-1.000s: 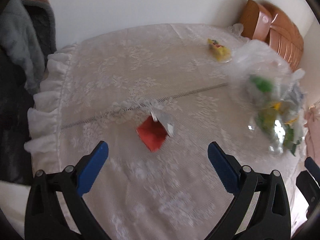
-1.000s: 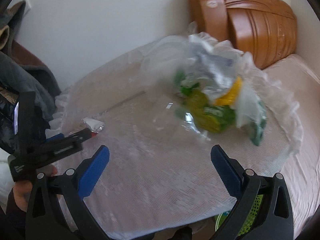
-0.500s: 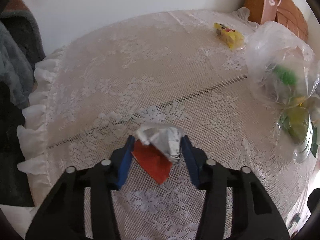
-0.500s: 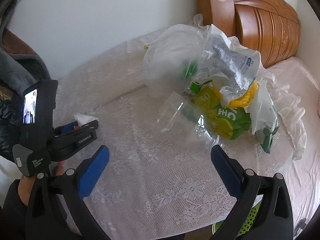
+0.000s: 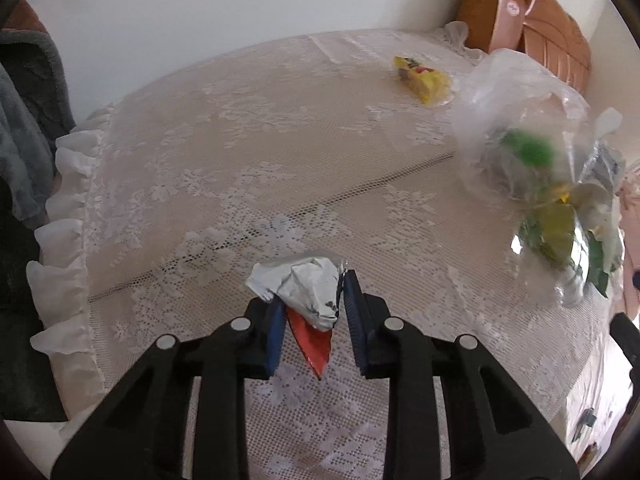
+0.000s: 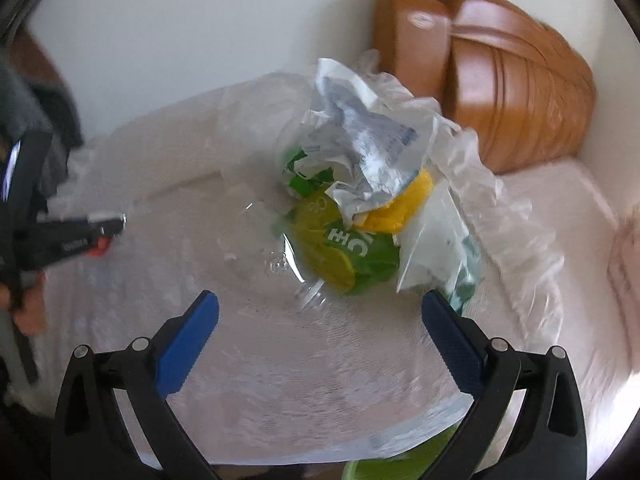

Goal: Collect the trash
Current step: 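Grasp the clear plastic cup with the right gripper while the left gripper holds the foil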

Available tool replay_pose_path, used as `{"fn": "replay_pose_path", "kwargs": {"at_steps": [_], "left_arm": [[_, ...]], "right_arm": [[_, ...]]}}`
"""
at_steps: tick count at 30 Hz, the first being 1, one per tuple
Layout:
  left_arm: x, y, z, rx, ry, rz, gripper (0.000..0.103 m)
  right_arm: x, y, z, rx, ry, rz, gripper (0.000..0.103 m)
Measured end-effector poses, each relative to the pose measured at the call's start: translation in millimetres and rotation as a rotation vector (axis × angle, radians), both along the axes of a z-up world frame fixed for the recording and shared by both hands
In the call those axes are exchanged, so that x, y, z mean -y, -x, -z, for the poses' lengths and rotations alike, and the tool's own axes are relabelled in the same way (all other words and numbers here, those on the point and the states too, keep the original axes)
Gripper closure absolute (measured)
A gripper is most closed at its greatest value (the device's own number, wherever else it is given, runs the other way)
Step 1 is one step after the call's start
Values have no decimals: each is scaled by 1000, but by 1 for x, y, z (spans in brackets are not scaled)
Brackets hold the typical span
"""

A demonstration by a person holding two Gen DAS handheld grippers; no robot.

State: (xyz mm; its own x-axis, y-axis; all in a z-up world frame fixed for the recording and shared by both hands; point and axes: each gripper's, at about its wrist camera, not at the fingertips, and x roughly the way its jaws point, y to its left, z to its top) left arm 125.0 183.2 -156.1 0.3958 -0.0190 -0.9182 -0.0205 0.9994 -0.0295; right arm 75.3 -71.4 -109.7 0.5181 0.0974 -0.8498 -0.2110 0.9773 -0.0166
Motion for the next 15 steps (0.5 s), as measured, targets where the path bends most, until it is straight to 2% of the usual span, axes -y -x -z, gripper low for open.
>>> {"fn": "replay_pose_path", "kwargs": {"at_steps": [3,7,9,13,15], "left_arm": [[-1,0,-2,0,22,12,76],[1,2,-9,11,40,32,76],[3,3,-12,14,45,39,76],[5,7,-19,28,40,53,76],[6,8,-23,35,37,56,76]], "right_arm": [[-21,-11,4,14,59,-128,2],[-49,-31,17,17,104,-216,3],[-63,-44,26,9,142,-248,8],[-80,-57,37,-16,180,-290,30],[-85,-58,36,-9,188,-298,30]]}}
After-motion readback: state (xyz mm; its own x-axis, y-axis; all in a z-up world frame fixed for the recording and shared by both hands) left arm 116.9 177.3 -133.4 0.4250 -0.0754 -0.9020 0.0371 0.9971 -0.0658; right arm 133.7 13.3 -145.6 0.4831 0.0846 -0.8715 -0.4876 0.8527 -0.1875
